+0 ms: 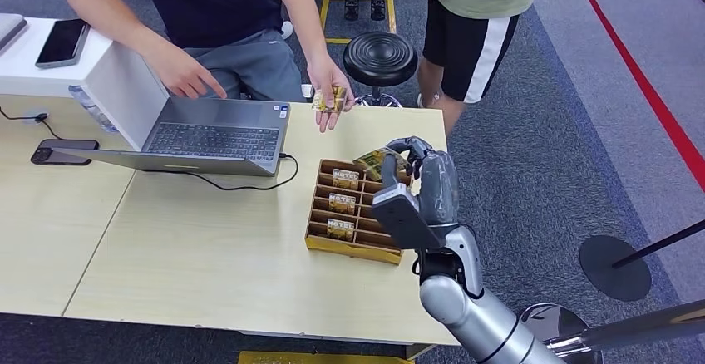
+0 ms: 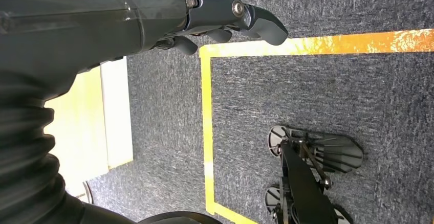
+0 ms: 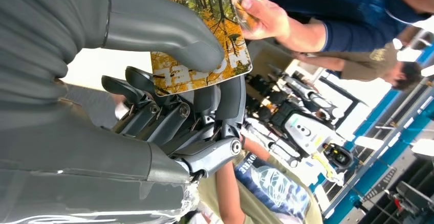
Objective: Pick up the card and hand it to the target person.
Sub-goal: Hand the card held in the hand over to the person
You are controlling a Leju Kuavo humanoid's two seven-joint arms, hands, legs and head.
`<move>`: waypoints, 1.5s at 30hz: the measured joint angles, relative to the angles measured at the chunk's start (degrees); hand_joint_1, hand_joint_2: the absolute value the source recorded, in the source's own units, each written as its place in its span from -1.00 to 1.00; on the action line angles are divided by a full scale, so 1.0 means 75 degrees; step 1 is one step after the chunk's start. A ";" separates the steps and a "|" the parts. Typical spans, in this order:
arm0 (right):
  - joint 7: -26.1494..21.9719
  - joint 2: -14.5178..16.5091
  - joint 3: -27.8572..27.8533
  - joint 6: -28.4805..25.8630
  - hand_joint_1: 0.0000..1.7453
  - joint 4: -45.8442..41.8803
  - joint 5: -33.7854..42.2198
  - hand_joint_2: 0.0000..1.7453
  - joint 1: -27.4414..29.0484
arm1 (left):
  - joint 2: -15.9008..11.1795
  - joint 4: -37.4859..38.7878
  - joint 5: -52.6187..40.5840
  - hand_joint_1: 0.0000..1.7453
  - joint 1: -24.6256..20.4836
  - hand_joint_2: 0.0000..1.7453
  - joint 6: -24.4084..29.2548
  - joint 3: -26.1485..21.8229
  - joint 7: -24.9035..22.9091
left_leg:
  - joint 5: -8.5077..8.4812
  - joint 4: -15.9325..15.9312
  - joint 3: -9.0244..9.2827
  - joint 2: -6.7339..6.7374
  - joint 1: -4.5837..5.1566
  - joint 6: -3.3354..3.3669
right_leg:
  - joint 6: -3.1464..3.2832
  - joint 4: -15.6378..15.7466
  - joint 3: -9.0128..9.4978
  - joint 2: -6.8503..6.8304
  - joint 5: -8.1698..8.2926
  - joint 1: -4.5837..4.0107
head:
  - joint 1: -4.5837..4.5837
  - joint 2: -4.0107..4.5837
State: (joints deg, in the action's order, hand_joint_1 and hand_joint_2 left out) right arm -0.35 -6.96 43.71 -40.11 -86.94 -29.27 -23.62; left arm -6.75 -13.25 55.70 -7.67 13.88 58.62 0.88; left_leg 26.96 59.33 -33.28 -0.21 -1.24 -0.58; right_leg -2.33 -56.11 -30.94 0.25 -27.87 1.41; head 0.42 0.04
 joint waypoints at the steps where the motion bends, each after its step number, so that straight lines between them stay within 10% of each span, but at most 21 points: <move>1: -0.0131 0.0023 -0.0061 0.0000 1.00 -0.0094 0.0147 1.00 0.0057 | 0.0000 0.0000 0.0000 -1.00 0.0000 1.00 0.0001 0.0000 -0.0009 | 0.0000 0.0000 0.0000 0.0000 0.0000 0.0000 | 0.0000 0.0000 0.0000 0.0000 0.0000 0.0000 | -0.0001 0.0000; 45: -0.1578 0.1059 -0.1075 0.0009 0.91 0.1298 0.0843 1.00 -0.0245 | 0.0085 0.0000 -0.0281 -1.00 -0.0250 1.00 -0.0146 0.0125 -0.0352 | 0.0000 0.0000 -0.0005 0.0000 0.0000 0.0000 | 0.0000 -0.0001 0.0000 -0.0007 0.0000 0.0000 | 0.0001 0.0000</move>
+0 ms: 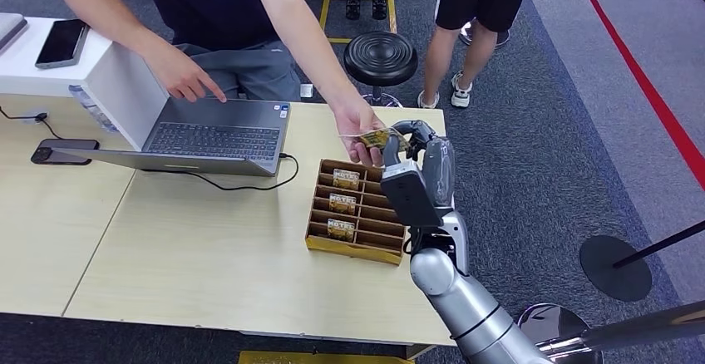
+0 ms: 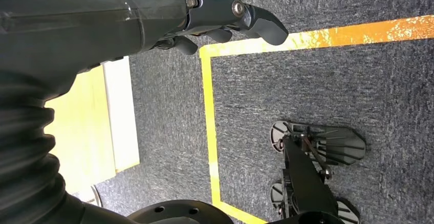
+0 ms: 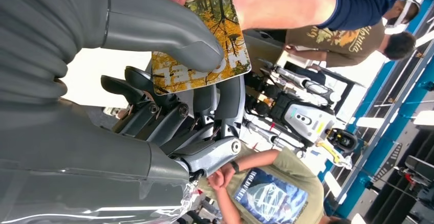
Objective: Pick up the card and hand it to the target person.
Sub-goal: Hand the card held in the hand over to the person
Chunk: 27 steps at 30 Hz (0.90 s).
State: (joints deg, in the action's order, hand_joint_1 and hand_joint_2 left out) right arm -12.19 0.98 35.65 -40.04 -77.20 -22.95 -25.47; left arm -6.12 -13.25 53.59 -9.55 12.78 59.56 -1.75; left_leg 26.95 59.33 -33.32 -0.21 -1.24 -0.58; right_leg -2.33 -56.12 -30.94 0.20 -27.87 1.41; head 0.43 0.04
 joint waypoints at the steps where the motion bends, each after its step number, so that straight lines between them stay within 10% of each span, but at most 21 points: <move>1: 0.0015 0.0000 0.0000 0.0000 0.81 0.0023 0.0001 1.00 -0.0003 | 0.0000 0.0000 0.0000 -1.00 0.0000 1.00 -0.0024 0.0000 0.0014 | 0.0000 0.0000 0.0000 0.0000 0.0000 0.0000 | 0.0000 0.0000 0.0000 0.0000 0.0000 0.0000 | 0.0000 0.0000; 5: 0.0059 0.0000 0.0000 0.0000 0.59 0.0095 0.0003 1.00 -0.0015 | 0.0005 0.0000 -0.0004 -1.00 -0.0003 1.00 -0.0088 0.0003 0.0066 | 0.0000 0.0000 0.0000 0.0000 0.0000 0.0000 | 0.0000 0.0000 0.0000 0.0000 0.0000 0.0000 | -0.0001 0.0000; 9: 0.0097 0.0000 0.0000 0.0000 -0.11 0.0117 0.0017 1.00 -0.0016 | 0.0015 0.0000 -0.0013 -1.00 -0.0004 -1.00 -0.0103 0.0011 0.0093 | 0.0000 0.0000 0.0000 0.0000 0.0000 0.0000 | 0.0000 0.0000 0.0000 0.0000 0.0000 0.0000 | -0.0001 0.0000; 12: 0.0102 -0.0001 0.0000 0.0000 -0.96 0.0117 0.0020 1.00 -0.0015 | 0.0020 0.0000 0.0002 -1.00 -0.0003 -1.00 -0.0095 0.0042 0.0083 | 0.0000 0.0000 0.0001 0.0000 0.0000 0.0000 | 0.0000 0.0000 -0.0001 0.0001 0.0000 0.0000 | -0.0001 0.0000; 27: 0.0561 -0.0039 0.0026 0.0109 -1.00 0.0111 0.0969 1.00 -0.0016 | 0.0023 0.0000 0.0101 -1.00 0.0027 -1.00 -0.0024 0.0079 0.0099 | 0.0000 0.0000 0.0001 0.0000 0.0000 0.0000 | 0.0000 0.0000 -0.0001 0.0001 0.0000 0.0000 | -0.0001 0.0000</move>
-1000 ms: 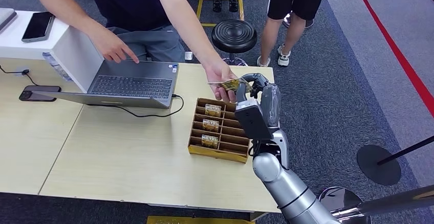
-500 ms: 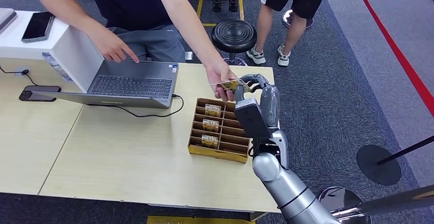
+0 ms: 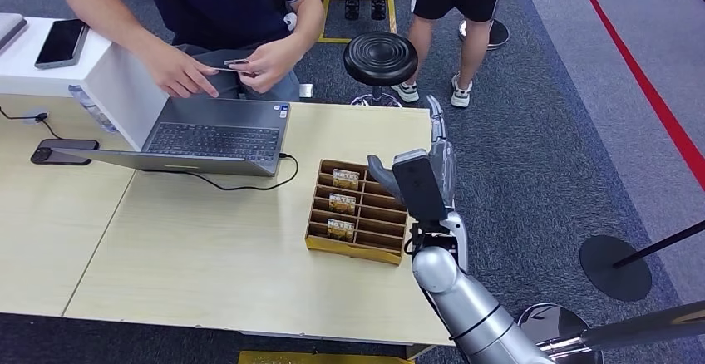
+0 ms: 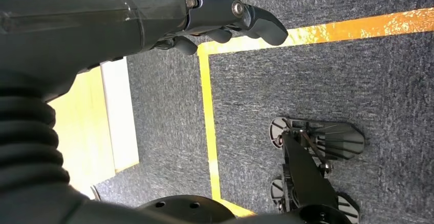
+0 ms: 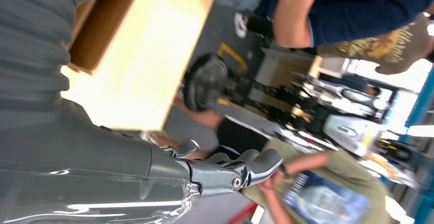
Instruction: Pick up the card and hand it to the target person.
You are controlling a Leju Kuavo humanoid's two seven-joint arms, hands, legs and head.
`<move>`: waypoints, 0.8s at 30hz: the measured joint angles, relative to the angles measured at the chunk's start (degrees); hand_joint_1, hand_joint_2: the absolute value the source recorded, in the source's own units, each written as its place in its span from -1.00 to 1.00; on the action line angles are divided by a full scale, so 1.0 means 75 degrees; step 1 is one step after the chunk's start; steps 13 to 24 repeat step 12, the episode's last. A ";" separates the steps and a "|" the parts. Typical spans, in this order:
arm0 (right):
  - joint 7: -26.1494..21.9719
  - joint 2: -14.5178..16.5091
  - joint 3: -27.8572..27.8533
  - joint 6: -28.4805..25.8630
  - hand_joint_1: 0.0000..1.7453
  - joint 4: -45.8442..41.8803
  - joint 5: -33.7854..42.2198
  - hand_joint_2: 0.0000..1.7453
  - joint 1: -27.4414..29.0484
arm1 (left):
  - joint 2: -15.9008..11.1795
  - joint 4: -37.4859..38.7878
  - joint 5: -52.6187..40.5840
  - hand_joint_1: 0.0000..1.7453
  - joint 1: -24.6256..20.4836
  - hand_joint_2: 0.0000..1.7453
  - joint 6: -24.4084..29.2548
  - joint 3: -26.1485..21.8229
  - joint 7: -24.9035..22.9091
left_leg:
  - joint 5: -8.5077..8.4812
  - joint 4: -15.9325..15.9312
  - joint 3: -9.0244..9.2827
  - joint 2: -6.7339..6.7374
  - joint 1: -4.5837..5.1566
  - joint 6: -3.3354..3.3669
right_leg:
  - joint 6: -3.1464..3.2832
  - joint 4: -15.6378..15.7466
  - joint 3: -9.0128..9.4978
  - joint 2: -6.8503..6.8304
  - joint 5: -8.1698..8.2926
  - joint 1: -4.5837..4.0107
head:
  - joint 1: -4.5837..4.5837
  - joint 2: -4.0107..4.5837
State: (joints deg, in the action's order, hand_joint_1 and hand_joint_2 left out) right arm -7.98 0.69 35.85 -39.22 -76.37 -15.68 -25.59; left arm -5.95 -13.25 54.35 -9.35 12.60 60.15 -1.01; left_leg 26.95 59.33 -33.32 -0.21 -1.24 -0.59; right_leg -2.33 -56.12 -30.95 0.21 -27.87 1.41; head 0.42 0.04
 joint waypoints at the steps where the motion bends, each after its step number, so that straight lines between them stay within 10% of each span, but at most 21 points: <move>1: 0.0058 -0.0019 0.0019 0.0066 -1.00 -0.0007 0.0268 1.00 0.0000 | -0.0001 0.0000 0.0030 -1.00 0.0010 -1.00 0.0006 0.0000 0.0020 | 0.0000 0.0000 0.0000 0.0000 0.0000 0.0000 | 0.0000 0.0000 0.0000 0.0000 0.0000 0.0000 | 0.0001 0.0000; 10: 0.0339 -0.0594 0.0136 0.0693 -1.00 -0.0537 0.2058 1.00 0.0390 | -0.0027 0.0000 0.0341 -1.00 0.0297 -1.00 0.0033 -0.0003 0.0265 | 0.0002 0.0001 0.0000 0.0000 0.0001 0.0002 | 0.0000 0.0003 -0.0005 0.0002 -0.0001 0.0000 | 0.0001 0.0000; 24: 0.0355 -0.0736 0.0137 0.0696 -1.00 -0.0691 0.2143 1.00 0.0521 | -0.0038 0.0000 0.0363 -1.00 0.0354 -1.00 0.0034 -0.0003 0.0281 | 0.0003 0.0001 -0.0001 0.0000 0.0001 0.0002 | 0.0000 0.0003 -0.0007 0.0004 -0.0001 0.0001 | 0.0002 0.0000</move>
